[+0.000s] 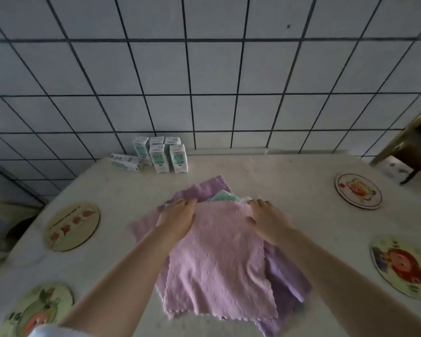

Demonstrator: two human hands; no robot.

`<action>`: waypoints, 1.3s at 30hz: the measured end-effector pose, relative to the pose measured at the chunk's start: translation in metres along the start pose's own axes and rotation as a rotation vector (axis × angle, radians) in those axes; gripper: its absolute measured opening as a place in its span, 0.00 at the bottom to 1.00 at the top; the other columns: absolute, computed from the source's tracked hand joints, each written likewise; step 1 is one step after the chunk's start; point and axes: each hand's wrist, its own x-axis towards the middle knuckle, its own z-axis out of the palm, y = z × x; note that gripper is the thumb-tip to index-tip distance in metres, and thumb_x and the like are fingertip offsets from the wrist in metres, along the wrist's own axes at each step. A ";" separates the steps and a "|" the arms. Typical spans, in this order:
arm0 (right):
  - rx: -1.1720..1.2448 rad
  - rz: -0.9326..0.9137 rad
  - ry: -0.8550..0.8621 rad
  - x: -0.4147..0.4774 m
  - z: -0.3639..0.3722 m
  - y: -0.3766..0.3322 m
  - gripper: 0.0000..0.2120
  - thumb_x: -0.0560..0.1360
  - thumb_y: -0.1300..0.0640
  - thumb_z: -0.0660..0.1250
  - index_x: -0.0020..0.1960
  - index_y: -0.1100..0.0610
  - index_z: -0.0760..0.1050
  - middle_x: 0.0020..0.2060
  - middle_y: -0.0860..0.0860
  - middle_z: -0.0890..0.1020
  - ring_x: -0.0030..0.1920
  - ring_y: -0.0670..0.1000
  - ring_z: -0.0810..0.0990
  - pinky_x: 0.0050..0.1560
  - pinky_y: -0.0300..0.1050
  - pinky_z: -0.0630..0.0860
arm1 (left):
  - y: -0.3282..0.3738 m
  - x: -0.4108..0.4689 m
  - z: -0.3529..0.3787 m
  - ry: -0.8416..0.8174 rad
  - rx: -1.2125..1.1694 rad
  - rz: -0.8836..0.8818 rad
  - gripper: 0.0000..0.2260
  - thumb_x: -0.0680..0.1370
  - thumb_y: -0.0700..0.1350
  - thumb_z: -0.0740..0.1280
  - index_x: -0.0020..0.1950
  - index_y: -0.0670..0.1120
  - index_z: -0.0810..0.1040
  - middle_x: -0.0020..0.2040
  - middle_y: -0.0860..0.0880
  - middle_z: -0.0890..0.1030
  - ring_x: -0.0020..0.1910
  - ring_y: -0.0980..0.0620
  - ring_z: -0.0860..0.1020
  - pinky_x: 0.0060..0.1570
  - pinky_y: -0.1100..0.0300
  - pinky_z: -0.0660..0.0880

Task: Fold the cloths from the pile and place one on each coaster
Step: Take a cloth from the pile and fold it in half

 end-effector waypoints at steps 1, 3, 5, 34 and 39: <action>-0.006 -0.008 -0.003 0.007 0.003 0.001 0.23 0.78 0.50 0.58 0.71 0.56 0.62 0.64 0.54 0.73 0.63 0.56 0.71 0.60 0.49 0.70 | 0.001 0.008 0.001 -0.023 -0.025 -0.007 0.21 0.82 0.45 0.55 0.75 0.47 0.59 0.72 0.44 0.68 0.69 0.44 0.67 0.63 0.50 0.68; 0.007 -0.026 0.017 0.021 0.011 0.006 0.22 0.78 0.51 0.58 0.70 0.57 0.63 0.64 0.54 0.73 0.63 0.57 0.72 0.61 0.49 0.69 | 0.000 0.023 0.008 -0.038 -0.055 -0.003 0.22 0.82 0.43 0.54 0.76 0.48 0.56 0.74 0.44 0.65 0.72 0.44 0.64 0.64 0.49 0.66; 0.007 -0.036 0.002 0.029 0.014 0.007 0.22 0.78 0.52 0.59 0.70 0.57 0.64 0.64 0.55 0.73 0.63 0.56 0.72 0.61 0.49 0.69 | -0.001 0.036 0.017 -0.058 -0.056 0.021 0.23 0.81 0.41 0.55 0.76 0.49 0.55 0.74 0.44 0.65 0.73 0.45 0.62 0.65 0.49 0.65; 0.379 -0.153 0.031 -0.015 -0.080 -0.028 0.05 0.71 0.59 0.71 0.45 0.60 0.80 0.40 0.54 0.83 0.42 0.50 0.79 0.46 0.44 0.72 | -0.078 -0.046 -0.060 0.168 -0.347 0.029 0.04 0.72 0.36 0.71 0.44 0.44 0.83 0.39 0.50 0.81 0.39 0.52 0.77 0.40 0.61 0.70; 0.388 -0.212 0.155 -0.038 -0.106 -0.081 0.05 0.72 0.60 0.71 0.47 0.60 0.80 0.44 0.53 0.83 0.45 0.50 0.79 0.46 0.41 0.70 | -0.112 -0.100 -0.088 0.275 -0.355 0.017 0.04 0.76 0.38 0.67 0.45 0.46 0.80 0.40 0.50 0.81 0.39 0.52 0.78 0.38 0.67 0.69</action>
